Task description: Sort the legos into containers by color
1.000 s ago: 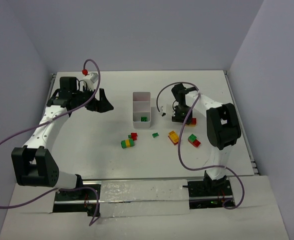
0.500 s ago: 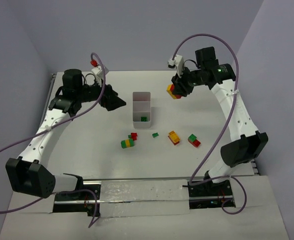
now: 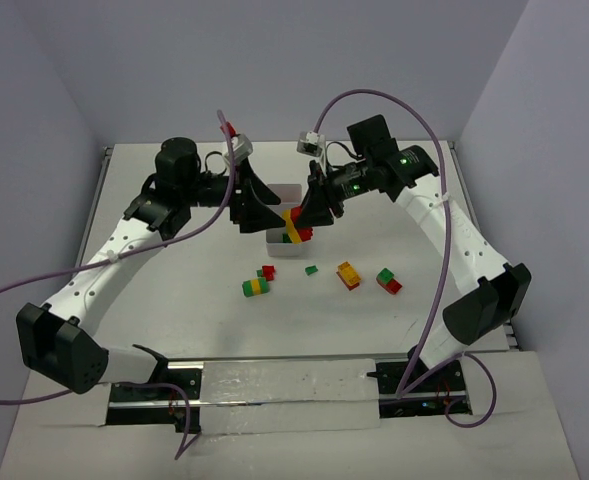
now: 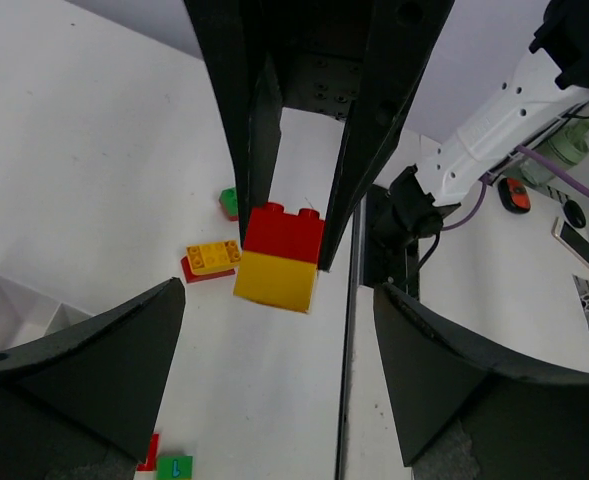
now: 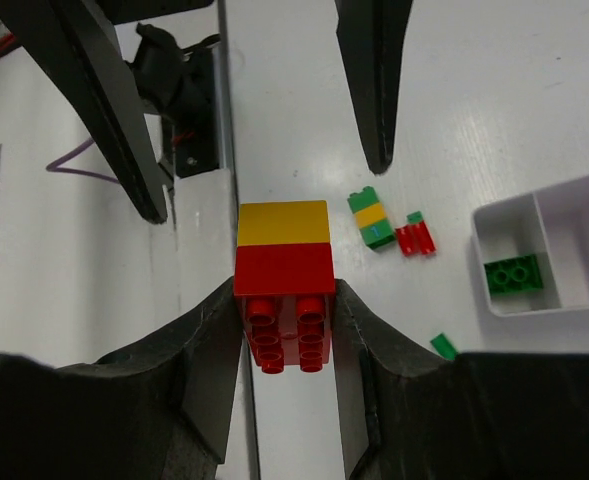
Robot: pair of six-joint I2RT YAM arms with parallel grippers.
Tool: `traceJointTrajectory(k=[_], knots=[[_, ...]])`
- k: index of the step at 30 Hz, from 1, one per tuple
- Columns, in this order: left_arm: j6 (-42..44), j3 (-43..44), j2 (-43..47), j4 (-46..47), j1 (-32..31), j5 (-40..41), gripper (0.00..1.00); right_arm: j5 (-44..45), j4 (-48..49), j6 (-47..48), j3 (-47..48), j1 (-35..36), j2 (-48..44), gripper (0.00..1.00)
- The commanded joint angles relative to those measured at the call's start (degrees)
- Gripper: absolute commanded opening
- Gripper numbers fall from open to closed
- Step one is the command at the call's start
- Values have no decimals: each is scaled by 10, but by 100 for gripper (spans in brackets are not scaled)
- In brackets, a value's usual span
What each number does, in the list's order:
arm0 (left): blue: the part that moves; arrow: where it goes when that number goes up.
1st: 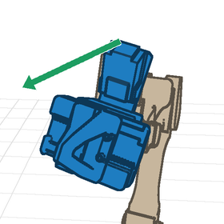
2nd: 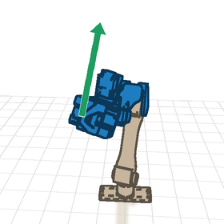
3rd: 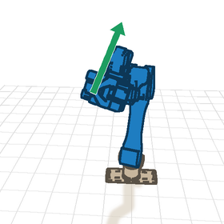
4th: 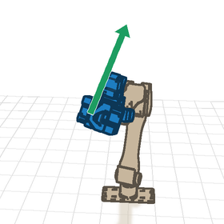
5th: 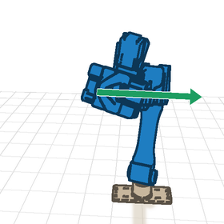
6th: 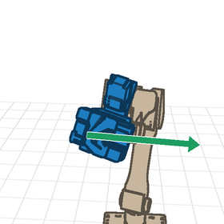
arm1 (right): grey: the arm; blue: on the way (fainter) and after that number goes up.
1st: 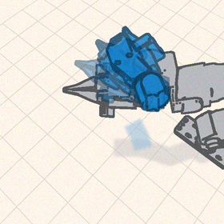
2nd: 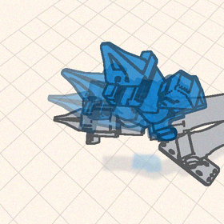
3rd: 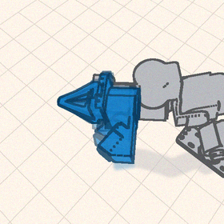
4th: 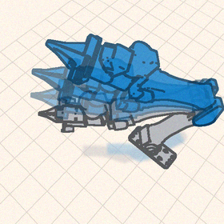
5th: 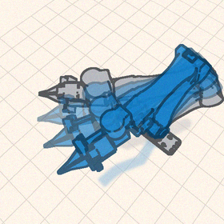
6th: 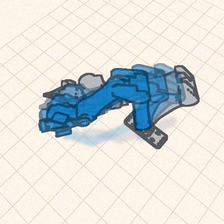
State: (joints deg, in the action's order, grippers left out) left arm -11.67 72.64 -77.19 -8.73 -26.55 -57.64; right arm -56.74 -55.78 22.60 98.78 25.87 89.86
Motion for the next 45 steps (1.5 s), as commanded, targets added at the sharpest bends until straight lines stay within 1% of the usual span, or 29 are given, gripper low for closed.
traceJointTrajectory(k=[1, 10, 12, 13, 14, 16, 19, 21, 23, 25, 28, 33, 36, 38, 39, 41, 43, 45], knots=[[12, 6, -3, 26, -19, -24, 85, -44, 21, -23, -4, 9, -20, 0], [30, 7, -10, 9, -33, -17, 72, -52, 17, -25, 2, 12, -21, 0], [28, 6, -11, 11, -34, -19, 66, -54, 12, -21, 4, 11, -21, 0], [27, 5, -12, 13, -34, -20, 60, -55, 12, -20, 4, 11, -21, 0], [25, 5, -13, 13, -34, -22, 56, -54, 13, -22, 3, 11, -23, 0], [23, 5, -14, 15, -35, -25, 52, -54, 14, -21, 3, 11, -24, 0], [16, 3, -17, 18, -34, -32, 40, -53, 12, -19, 5, 12, -24, 0], [13, 3, -19, 17, -34, -36, 27, -49, 10, -17, 7, 11, -25, 0], [16, 2, -20, 11, -35, -40, 16, -42, 10, -15, 8, 9, -27, 0], [28, -1, -14, -8, -33, -26, 0, -38, 12, -15, 8, 0, -28, 0], [55, -17, -5, -37, -29, -11, 0, -40, 11, -18, 8, -25, -27, 0], [108, -55, 17, -86, 11, 21, 0, -38, -8, 7, 7, -76, -28, 0], [142, -55, 17, -102, 33, 36, 0, -36, -28, 29, 8, -92, -22, 0], [149, -49, 12, -104, 37, 52, 0, -32, -37, 36, 7, -98, -18, 0], [140, -50, 10, -78, 37, 79, 0, -19, -25, 31, 1, -102, -19, 0], [123, -56, 8, -56, 35, 126, 0, 1, 3, 11, -10, -103, -20, 0], [77, -53, -11, -8, 23, 242, 0, 57, 85, -68, -42, -103, -30, 0], [57, -42, -21, 7, 16, 322, 0, 107, 139, -122, -65, -103, -38, 0]])
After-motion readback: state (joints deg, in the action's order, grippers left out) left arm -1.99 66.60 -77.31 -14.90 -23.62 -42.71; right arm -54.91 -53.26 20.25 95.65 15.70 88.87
